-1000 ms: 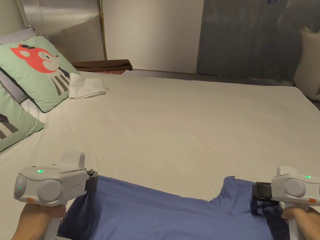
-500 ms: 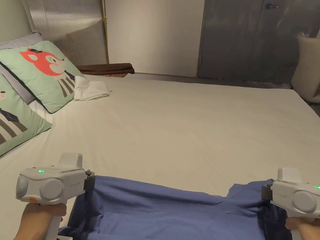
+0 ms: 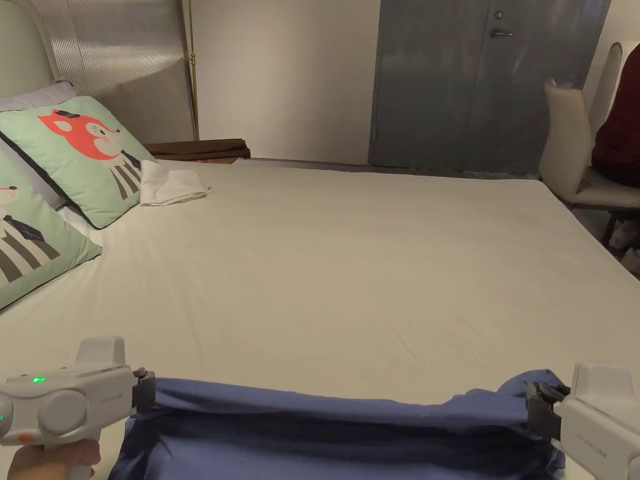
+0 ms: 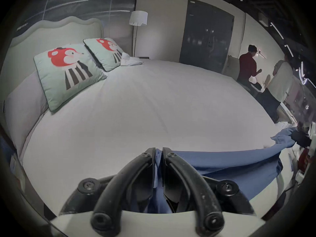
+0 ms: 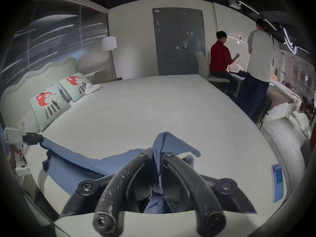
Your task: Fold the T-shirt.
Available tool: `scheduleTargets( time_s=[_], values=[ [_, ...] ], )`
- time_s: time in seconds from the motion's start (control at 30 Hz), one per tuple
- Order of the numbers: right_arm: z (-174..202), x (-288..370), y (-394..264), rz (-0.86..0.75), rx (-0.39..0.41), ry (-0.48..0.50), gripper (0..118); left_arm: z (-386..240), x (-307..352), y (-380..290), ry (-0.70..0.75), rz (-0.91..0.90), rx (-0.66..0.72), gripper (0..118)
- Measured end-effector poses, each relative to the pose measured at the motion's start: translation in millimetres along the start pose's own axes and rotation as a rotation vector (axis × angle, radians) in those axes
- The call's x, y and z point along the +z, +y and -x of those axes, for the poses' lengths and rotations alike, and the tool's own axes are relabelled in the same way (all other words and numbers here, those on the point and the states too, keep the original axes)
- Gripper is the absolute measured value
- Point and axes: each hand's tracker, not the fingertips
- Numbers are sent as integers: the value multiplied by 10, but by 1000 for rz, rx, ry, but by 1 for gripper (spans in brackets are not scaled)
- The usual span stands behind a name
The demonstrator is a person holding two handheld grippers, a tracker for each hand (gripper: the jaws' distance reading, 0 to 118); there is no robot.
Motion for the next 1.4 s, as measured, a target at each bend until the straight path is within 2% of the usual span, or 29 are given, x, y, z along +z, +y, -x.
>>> scheduleTargets(
  time_s=[0.13,0.3,0.5,0.53,0.57,0.6,0.63,0.67,0.7,0.73,0.77,0.87,0.9,1.03,1.1,1.13,1.17,1.2,1.23,1.27,1.3,1.4],
  values=[
    [23,121,-380,23,-18,-13,2,48,68,-394,5,47,18,4],
    [32,4,-812,105,-13,-88,3,49,29,-801,28,101,34,4],
    [39,-177,-1051,205,-20,-147,3,-11,-45,-884,83,108,-21,5],
    [42,-163,-1044,210,-26,-145,3,-29,-40,-867,90,111,-35,8],
    [48,-144,-1029,207,-32,-142,5,-48,-24,-838,89,114,-39,19],
    [66,-107,-995,192,-37,-145,12,-61,7,-800,85,120,-38,36],
    [81,-71,-949,177,-41,-144,25,-76,59,-766,81,118,-33,57],
    [86,-22,-901,161,-46,-136,52,-92,113,-724,58,99,-20,86],
    [107,21,-821,144,-48,-125,74,-117,169,-671,32,72,-9,99],
    [130,57,-751,124,-50,-114,91,-146,216,-627,25,46,-14,106],
    [167,104,-661,77,-48,-101,91,-174,269,-568,10,1,-12,106],
    [296,286,-398,-46,-11,-94,106,-322,461,-379,-21,-147,-48,107],
    [339,327,-322,-73,4,-107,106,-374,493,-334,-30,-185,-66,107],
    [470,525,-117,-214,35,-127,106,-517,641,-223,-38,-328,-104,104],
    [533,615,-56,-274,37,-140,105,-567,718,-190,-47,-398,-102,91],
    [559,651,-40,-298,38,-147,103,-587,744,-181,-47,-418,-106,79],
    [591,689,-30,-329,47,-145,92,-580,714,-191,-46,-431,-108,53],
    [620,719,-21,-342,53,-144,76,-591,719,-187,-49,-439,-111,28],
    [651,735,-13,-346,62,-151,51,-590,715,-185,-52,-442,-115,3],
    [680,737,-7,-356,71,-161,13,-588,709,-185,-55,-448,-113,0],
    [700,733,-2,-359,78,-164,0,-617,733,-201,-62,-456,-114,0],
    [739,727,-3,-362,79,-152,0,-525,727,-181,-140,-415,-75,0]
  ],
)
